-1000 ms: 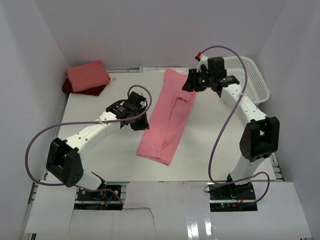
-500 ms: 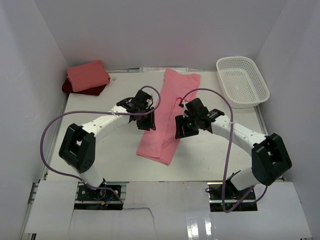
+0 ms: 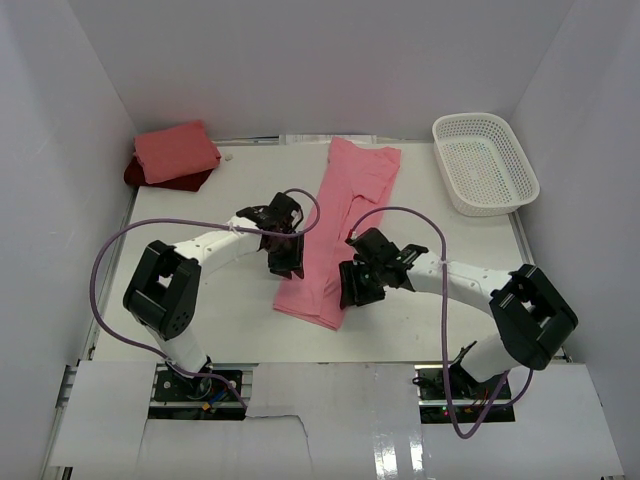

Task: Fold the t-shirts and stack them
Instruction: Rotate the tshirt 90 degrees, then grab the bottom of the folded rectangular tshirt with both arms, then fold the folded rectangular tshirt in 1/3 of the way

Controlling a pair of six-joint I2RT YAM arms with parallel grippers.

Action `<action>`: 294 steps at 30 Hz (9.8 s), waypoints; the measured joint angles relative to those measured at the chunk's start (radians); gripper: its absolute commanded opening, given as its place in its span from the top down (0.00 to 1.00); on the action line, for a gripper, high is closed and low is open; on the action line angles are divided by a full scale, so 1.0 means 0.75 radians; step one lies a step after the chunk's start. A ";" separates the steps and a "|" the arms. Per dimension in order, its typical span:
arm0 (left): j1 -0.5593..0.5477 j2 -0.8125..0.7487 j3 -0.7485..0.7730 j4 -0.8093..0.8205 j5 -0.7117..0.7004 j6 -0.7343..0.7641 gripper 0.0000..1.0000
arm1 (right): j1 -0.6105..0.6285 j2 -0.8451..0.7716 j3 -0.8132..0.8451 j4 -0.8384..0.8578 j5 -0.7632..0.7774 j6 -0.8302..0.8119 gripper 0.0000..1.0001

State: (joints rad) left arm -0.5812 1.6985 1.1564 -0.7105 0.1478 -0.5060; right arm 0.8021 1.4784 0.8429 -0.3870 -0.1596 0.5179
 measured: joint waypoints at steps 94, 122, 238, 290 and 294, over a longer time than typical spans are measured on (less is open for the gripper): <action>-0.436 -0.386 -0.655 0.217 0.270 -0.527 0.30 | 0.171 -0.499 -0.467 -0.247 0.020 0.323 0.55; -0.482 -0.341 -0.696 0.338 0.313 -0.612 1.00 | 0.189 -0.560 -0.475 -0.214 -0.031 0.379 0.92; 0.000 0.243 0.205 0.415 0.186 -0.186 1.00 | -0.484 0.338 0.372 0.199 -0.283 -0.275 0.92; -0.180 0.083 -0.318 0.855 0.011 -0.331 1.00 | -0.642 1.171 1.919 0.012 -0.061 -0.328 0.77; -0.182 0.060 -0.313 0.787 -0.004 -0.316 1.00 | -0.656 0.811 1.587 0.022 -0.090 -0.358 0.70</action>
State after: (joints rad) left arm -0.7177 1.7432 0.9218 -0.1204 0.1452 -0.7433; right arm 0.3099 2.0865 2.0331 -0.3706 -0.2272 0.2497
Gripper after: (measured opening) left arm 0.022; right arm 0.272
